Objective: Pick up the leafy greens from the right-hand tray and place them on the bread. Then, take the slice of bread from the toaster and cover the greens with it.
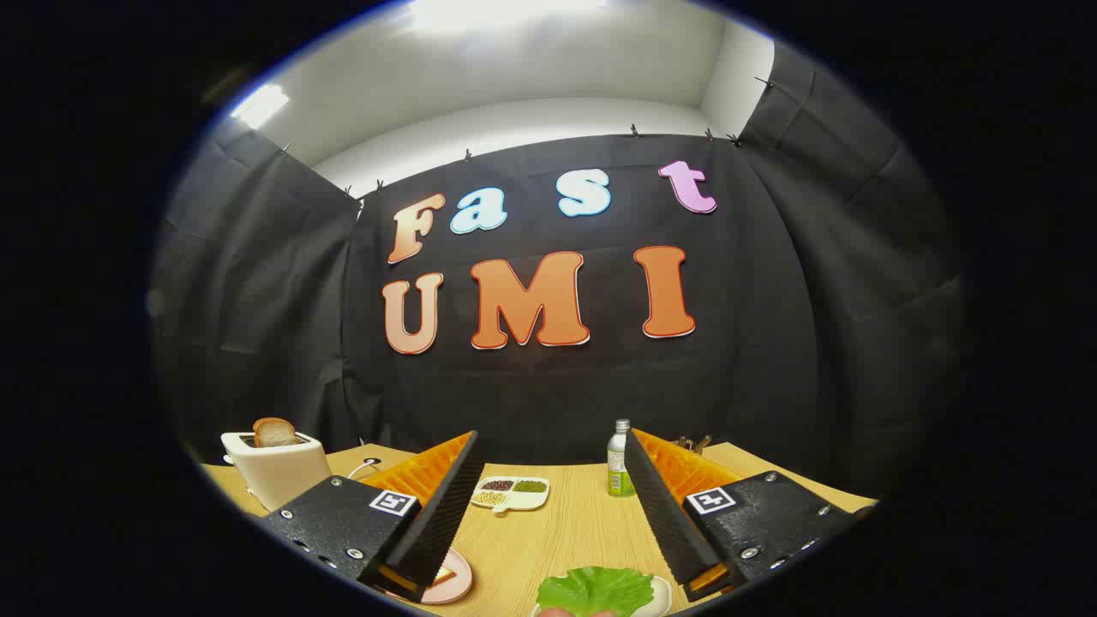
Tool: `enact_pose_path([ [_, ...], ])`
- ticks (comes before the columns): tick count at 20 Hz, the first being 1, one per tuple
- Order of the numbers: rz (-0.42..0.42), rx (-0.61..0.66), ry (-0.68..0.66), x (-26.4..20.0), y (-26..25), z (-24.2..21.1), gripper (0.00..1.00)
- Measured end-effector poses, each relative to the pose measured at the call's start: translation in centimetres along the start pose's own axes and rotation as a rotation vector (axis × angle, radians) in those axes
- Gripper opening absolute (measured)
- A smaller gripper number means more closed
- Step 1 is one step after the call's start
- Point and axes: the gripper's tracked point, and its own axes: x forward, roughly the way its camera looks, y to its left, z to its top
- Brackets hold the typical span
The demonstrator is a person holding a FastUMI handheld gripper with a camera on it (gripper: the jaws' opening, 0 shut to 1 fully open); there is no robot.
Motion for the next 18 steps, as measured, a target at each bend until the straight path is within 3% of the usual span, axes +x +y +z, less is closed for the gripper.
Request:
enact_pose_path([
  [18,-0.012,0.011,0.001,-0.54,0.08,-0.02,0.98],
])
